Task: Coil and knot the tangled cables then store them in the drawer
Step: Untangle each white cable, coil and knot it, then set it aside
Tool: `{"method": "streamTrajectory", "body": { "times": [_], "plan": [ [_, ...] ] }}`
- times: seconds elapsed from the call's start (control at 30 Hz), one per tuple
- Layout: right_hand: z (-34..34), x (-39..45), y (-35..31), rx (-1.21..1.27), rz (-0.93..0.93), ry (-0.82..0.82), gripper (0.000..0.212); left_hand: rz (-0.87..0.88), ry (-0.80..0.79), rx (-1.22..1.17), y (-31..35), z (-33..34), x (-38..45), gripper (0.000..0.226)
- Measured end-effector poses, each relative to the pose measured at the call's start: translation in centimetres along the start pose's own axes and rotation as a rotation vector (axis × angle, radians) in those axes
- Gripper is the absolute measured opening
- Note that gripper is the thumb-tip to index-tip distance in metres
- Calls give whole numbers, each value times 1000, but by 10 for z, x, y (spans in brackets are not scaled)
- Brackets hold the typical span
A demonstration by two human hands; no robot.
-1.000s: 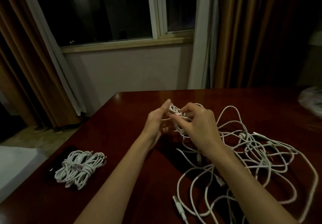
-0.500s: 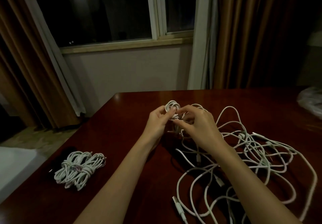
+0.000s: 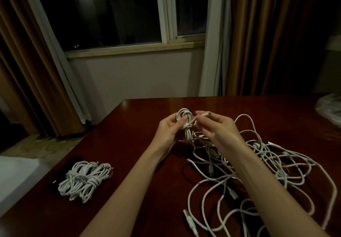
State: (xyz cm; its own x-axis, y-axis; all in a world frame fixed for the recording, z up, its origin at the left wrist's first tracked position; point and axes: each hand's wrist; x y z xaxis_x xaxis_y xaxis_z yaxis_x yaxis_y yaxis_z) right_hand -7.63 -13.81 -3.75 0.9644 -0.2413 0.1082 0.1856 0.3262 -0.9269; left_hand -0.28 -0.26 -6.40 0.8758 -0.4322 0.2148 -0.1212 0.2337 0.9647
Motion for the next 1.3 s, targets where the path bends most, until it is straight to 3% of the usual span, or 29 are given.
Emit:
{"method": "streamTrajectory", "body": {
  "times": [0.13,0.27,0.6,0.73,0.93,1.07,1.3],
  "plan": [
    [2,1,3,73,45,-50,15,11,1,18,3,2,0,17],
    [1,2,5,-200,19,-65,28,78,63,168,3,-1,2,14],
    [-4,-1,2,-347,141,-50,7,171,-37,409,5,7,-9,14],
    [-9,3,4,-354,165,-8,26,186,-75,429,10,13,-13,14],
    [-9,5,6,-377,-25,107,15,166,-166,386,11,17,-15,17],
    [-6,4,9,-466,-145,150,16,186,-192,394,10,15,-15,31],
    [-4,-2,-3,-670,-243,159,24,189,-103,320,13,14,-14,14]
  ]
}}
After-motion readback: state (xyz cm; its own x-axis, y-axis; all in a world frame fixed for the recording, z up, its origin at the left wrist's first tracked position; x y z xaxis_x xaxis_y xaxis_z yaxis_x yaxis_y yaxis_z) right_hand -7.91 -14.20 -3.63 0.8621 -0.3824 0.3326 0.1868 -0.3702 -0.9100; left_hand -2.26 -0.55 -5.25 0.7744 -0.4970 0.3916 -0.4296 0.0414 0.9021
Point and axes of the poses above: each hand's wrist, its own x-axis towards the middle knuckle, its own z-axis out of the palm, y = z × x
